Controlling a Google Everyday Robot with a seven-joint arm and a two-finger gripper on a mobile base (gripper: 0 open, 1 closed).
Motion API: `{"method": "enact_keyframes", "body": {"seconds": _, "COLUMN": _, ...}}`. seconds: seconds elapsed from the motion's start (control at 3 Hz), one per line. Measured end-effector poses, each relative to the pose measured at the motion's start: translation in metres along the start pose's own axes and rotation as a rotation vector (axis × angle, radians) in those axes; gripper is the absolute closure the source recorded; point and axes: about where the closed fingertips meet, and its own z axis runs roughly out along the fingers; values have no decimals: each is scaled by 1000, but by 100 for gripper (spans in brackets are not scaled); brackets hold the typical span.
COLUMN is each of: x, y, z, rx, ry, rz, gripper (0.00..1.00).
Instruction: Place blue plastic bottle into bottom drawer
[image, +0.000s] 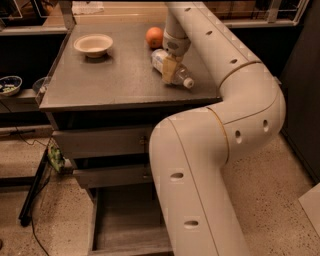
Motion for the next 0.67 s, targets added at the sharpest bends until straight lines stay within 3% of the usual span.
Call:
{"method": "enact_keyframes", "body": {"seconds": 0.33, "x": 0, "y": 0, "z": 0, "rx": 0, "ry": 0, "rz": 0, "gripper": 73}}
{"method": "enact_keyframes", "body": {"seconds": 0.67, "x": 0, "y": 0, "z": 0, "rx": 0, "ry": 0, "rz": 0, "gripper": 96}}
